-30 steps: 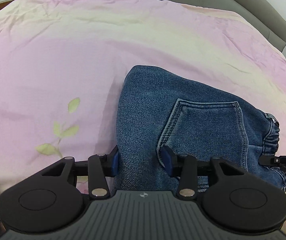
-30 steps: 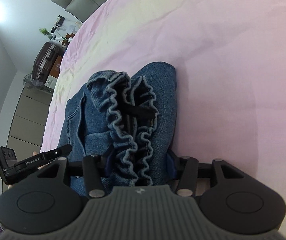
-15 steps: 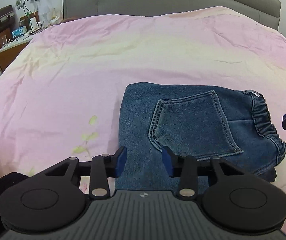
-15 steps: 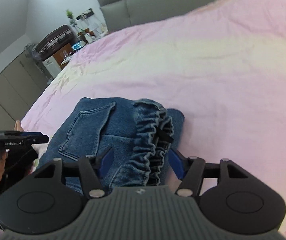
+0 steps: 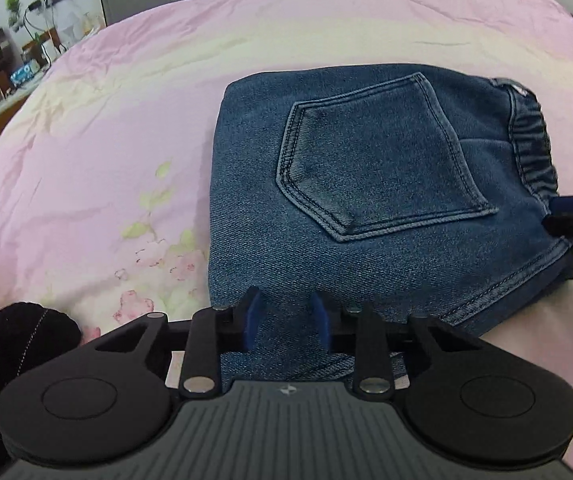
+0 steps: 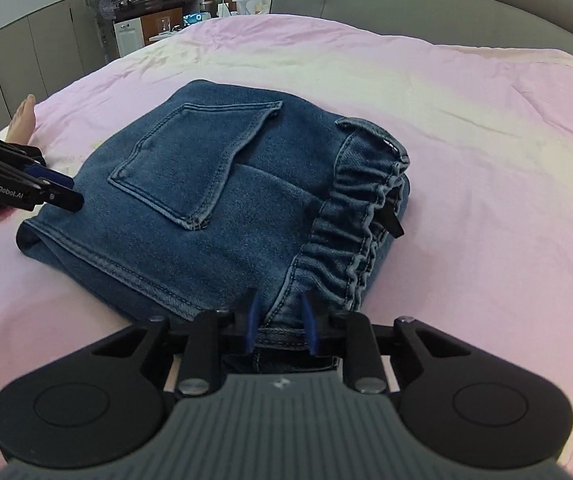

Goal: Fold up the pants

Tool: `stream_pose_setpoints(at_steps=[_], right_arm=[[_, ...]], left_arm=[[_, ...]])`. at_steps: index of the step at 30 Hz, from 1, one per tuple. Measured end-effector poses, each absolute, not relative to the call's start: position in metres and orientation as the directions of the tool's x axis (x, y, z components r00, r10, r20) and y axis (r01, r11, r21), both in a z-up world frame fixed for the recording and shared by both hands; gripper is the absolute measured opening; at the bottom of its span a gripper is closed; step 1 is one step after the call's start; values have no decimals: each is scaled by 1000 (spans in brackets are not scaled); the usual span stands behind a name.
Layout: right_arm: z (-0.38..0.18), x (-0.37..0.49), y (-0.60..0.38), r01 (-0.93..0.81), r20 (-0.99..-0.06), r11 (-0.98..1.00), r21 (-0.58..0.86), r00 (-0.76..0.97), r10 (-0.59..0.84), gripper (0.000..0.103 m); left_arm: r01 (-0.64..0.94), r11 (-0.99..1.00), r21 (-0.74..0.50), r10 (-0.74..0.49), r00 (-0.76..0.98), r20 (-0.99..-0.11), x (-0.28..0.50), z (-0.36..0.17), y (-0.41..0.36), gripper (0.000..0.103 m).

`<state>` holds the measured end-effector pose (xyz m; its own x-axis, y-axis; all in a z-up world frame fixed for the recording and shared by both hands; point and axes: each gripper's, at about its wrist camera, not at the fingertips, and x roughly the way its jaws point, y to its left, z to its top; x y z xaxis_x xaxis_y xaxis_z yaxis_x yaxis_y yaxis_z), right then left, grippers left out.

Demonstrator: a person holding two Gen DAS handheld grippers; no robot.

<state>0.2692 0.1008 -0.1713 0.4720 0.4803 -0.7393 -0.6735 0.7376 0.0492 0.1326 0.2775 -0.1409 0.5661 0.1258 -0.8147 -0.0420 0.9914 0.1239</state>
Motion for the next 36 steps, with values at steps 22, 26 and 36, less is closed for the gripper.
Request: stream_pose_setpoints(at_steps=[22,26,36], right_arm=[[1,160,49,-699,-480,714,-44,642,598,98],[20,122,29,-640,-418,764,-80,718,557,98],[31,51,-20,-506,-319,862,-16,820,476,98]], left_arm=[[-181,963,199,250,873,-418,15,29,140,86],[-160,959,232,239,898,-369,-5,40,115,92],[-256,948,192,306,897,-318,-37,37,99,100]])
